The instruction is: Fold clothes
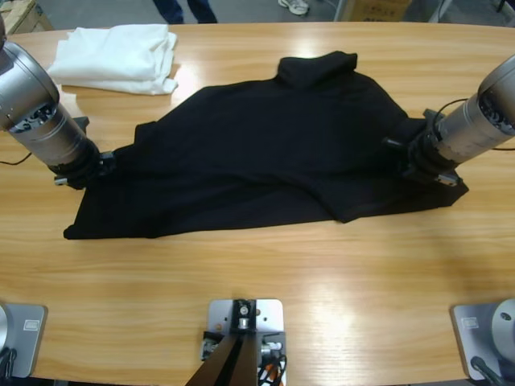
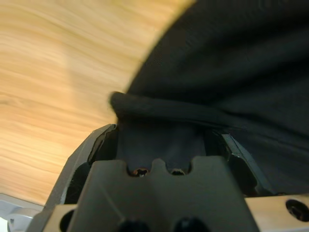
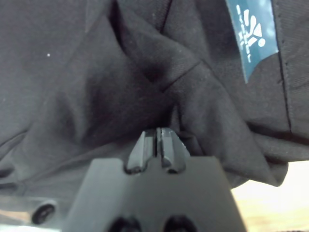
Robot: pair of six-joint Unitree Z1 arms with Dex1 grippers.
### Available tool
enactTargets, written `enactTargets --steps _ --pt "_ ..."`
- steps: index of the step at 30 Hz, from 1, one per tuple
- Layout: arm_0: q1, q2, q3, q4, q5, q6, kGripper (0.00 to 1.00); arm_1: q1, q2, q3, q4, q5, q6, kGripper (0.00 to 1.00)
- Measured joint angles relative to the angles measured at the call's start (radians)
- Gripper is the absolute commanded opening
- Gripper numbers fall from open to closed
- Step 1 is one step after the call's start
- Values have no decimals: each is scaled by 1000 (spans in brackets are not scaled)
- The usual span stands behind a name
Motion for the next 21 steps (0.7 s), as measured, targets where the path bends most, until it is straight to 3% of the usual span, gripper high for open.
enactTargets --steps 4,5,6,7,8,10,17,18,20,21 --pt "58 0 -3 -1 0 31 665 0 -5 2 32 0 32 0" --pt "68 0 -5 -1 0 41 665 0 -7 4 38 1 44 251" --pt "74 0 -6 -1 0 47 665 0 -9 7 41 1 53 716" --pt "77 0 -6 -1 0 51 665 2 -13 11 41 0 61 887" --pt "77 0 -6 -1 0 55 665 4 -19 17 41 -5 63 957" --pt "77 0 -6 -1 0 63 665 9 -35 28 41 -25 53 998" --pt "57 -2 -8 -1 0 73 655 64 -111 -7 74 -73 -115 1000" --pt "51 -4 -8 -1 0 73 655 80 -119 -24 87 -73 -127 967" --pt "38 -14 -8 1 0 73 655 106 -138 -60 123 -75 -139 643" --pt "29 -29 -8 4 0 73 651 114 -146 -74 137 -75 -144 642"
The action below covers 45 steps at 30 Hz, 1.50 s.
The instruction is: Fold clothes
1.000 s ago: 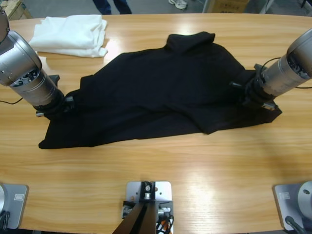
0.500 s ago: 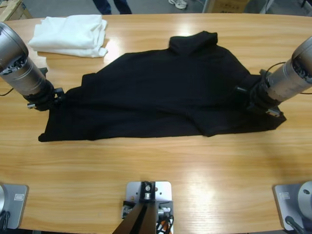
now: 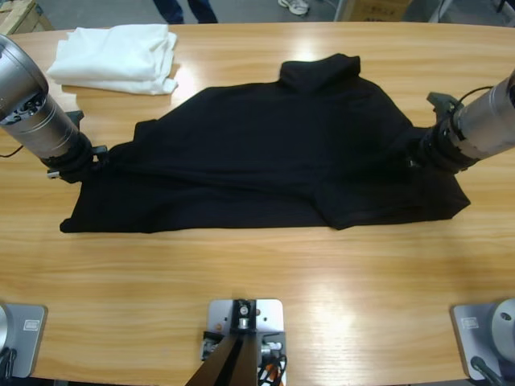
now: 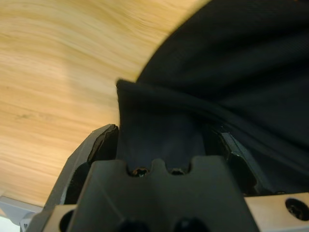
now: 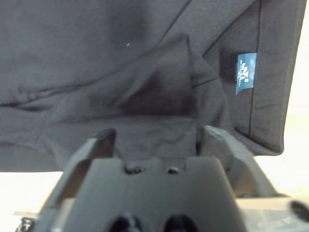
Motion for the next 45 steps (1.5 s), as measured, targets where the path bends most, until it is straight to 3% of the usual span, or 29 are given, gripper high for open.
enactTargets --steps 1,2,3,9,10,13,14,26,34,42,43,45 --pt "-9 -20 0 3 0 0 653 7 -6 -8 8 0 -5 749" --pt "-20 -47 0 5 0 0 655 13 -8 -12 13 0 -10 943" --pt "-28 -74 0 7 0 0 655 16 -8 -13 16 0 -16 977" --pt "-61 -253 3 10 -16 -7 662 -12 9 -66 107 -15 -36 953" --pt "-74 -263 8 10 -24 -18 672 -14 14 -70 112 -15 -32 927" --pt "-131 -260 42 10 -38 -72 683 17 25 -70 95 -15 7 729" --pt "-149 -249 54 10 -38 -84 681 29 29 -71 77 -15 19 725" --pt "-187 -32 62 -86 -37 -122 678 42 174 -51 -55 -9 31 729" --pt "-204 -19 103 -119 -38 -148 674 53 156 40 -120 -3 89 729" --pt "-365 -102 224 -135 -68 -283 676 241 55 175 -121 11 235 729" --pt "-390 -119 247 -135 -74 -307 682 267 43 190 -121 15 258 745" --pt "-432 -149 285 -135 -84 -346 761 316 22 209 -116 23 300 882"
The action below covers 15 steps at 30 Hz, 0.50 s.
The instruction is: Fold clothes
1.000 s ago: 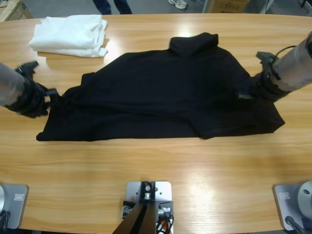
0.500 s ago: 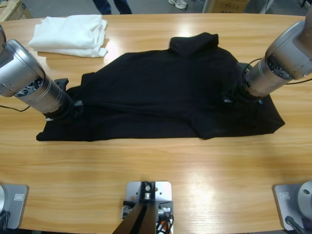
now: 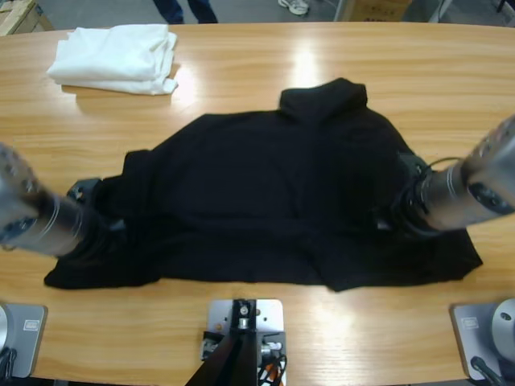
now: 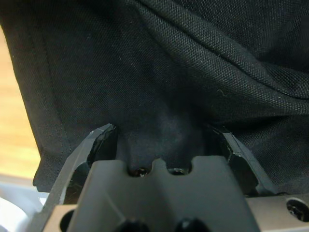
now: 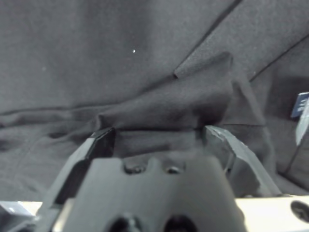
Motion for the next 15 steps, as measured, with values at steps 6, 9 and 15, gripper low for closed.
enactTargets --steps 6,9,15 --pt "-45 -96 25 9 77 -11 780 66 -96 4 95 -15 21 964" --pt "-14 -195 -40 11 162 92 770 28 -113 -118 145 -37 -77 968" --pt "289 -264 -143 -28 94 327 719 -84 -40 -371 202 -30 -240 968"
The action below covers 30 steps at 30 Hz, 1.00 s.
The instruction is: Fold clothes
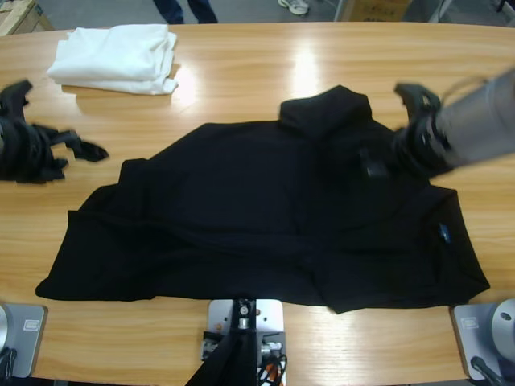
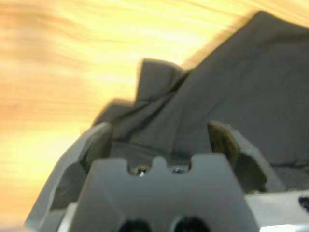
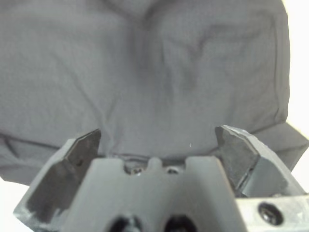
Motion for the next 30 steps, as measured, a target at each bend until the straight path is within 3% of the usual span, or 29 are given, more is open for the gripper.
enactTargets --steps 2,5,15,21,24,30 --pt "117 35 -5 -73 -110 161 688 -37 32 -54 23 15 -35 964" --pt "217 129 -28 -118 -197 254 693 -67 60 -98 42 30 -54 964" --pt "241 345 -33 -128 -219 435 684 -71 141 -102 45 40 -61 964" --pt "241 394 -35 -128 -236 436 356 -71 169 -102 45 43 -61 964" --pt "242 397 -41 -128 -258 436 8 -71 174 -102 45 45 -61 959" --pt "249 405 -42 -136 -299 436 0 -71 181 -102 45 55 -61 954"
